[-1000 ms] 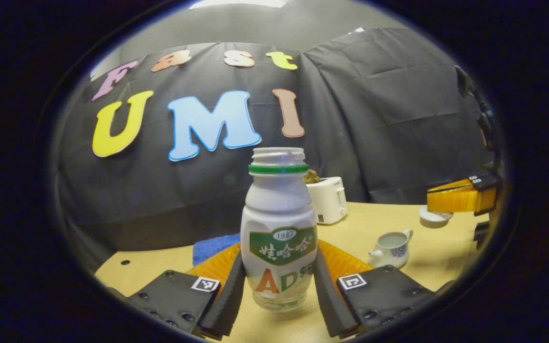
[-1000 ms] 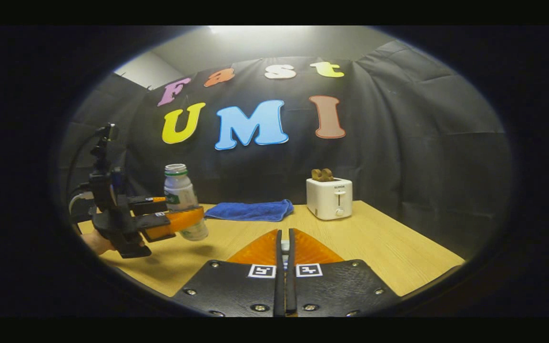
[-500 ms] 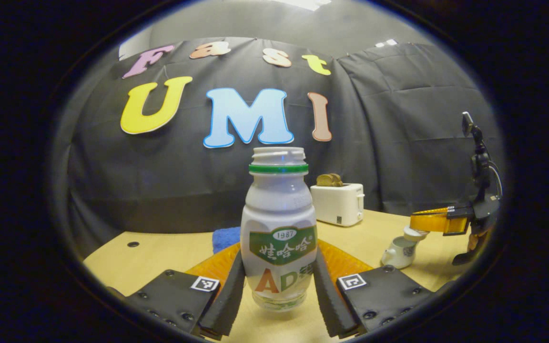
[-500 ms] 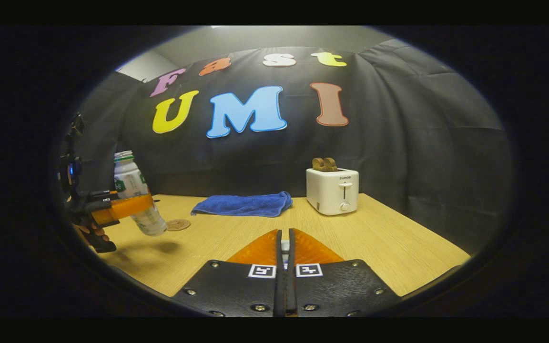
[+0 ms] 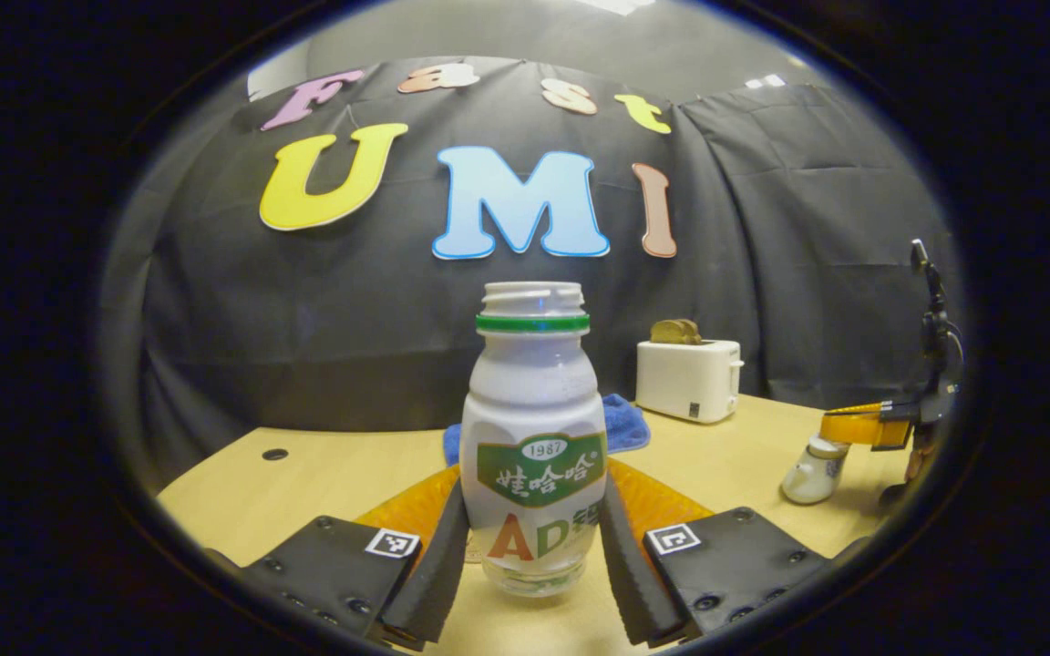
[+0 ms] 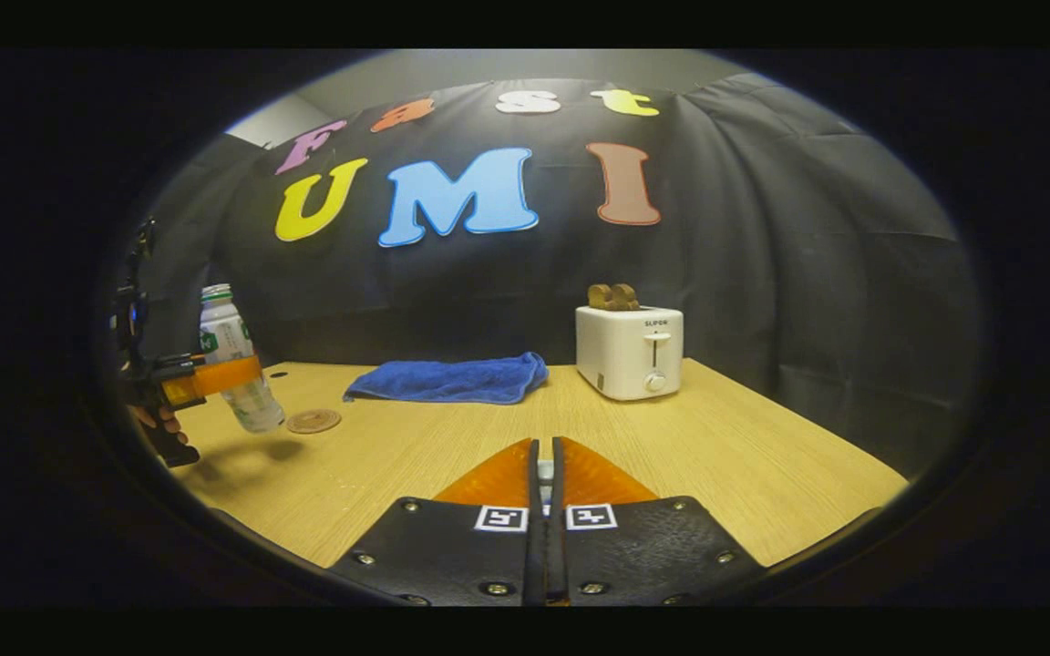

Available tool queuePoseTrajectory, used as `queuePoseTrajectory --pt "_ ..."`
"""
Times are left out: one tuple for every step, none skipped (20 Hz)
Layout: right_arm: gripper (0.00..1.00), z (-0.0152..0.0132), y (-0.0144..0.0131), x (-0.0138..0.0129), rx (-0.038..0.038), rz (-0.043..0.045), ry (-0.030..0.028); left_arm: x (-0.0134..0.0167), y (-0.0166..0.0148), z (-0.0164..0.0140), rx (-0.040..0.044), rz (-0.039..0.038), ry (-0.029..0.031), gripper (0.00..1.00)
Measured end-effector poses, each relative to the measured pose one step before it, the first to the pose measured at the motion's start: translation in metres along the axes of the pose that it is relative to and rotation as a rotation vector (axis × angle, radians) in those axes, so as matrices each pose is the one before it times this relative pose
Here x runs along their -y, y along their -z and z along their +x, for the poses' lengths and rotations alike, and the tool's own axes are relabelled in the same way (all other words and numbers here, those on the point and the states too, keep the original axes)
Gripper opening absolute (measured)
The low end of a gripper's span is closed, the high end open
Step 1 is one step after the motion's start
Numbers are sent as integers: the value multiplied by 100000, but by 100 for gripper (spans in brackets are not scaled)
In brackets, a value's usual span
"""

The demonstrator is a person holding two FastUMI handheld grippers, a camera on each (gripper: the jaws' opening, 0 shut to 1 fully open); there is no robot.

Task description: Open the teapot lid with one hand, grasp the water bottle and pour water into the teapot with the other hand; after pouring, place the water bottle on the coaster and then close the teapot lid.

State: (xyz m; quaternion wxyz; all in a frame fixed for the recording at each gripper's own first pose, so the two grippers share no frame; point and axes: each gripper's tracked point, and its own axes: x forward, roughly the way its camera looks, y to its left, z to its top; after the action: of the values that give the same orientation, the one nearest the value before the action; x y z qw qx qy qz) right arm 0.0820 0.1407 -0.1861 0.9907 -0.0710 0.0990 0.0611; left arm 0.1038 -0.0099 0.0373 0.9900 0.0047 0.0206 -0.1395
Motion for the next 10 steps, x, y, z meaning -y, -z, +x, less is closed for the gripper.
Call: queuePoseTrajectory --pt "1 216 137 30 -10 587 -272 -668 267 506 -414 -437 -813 82" --pt "1 -19 104 -88 173 643 0 -577 84 380 -340 -872 -676 82" --pt "1 -14 -4 62 -591 177 229 -537 16 521 -130 -1246 -474 82" --pt "1 -57 225 -187 -72 -526 -240 -571 206 634 -487 -1291 -851 76" --pt "0 -68 -172 356 349 -1050 2595 -819 308 512 -817 -1188 -1184 76" --pt "12 -117 -53 395 1076 -996 1687 -515 255 660 -675 -626 -579 76" --pt "24 -133 40 -110 850 -270 104 -314 365 471 -761 -294 -288 76" --pt "35 -349 -72 -475 449 -101 -1194 -336 74 487 -317 997 -750 76" --pt "58 -475 -298 -545 919 -19 -1434 -423 50 486 175 970 -551 76" --pt "67 -500 -272 -191 1568 -393 -62 -92 -74 558 224 26 352 82"
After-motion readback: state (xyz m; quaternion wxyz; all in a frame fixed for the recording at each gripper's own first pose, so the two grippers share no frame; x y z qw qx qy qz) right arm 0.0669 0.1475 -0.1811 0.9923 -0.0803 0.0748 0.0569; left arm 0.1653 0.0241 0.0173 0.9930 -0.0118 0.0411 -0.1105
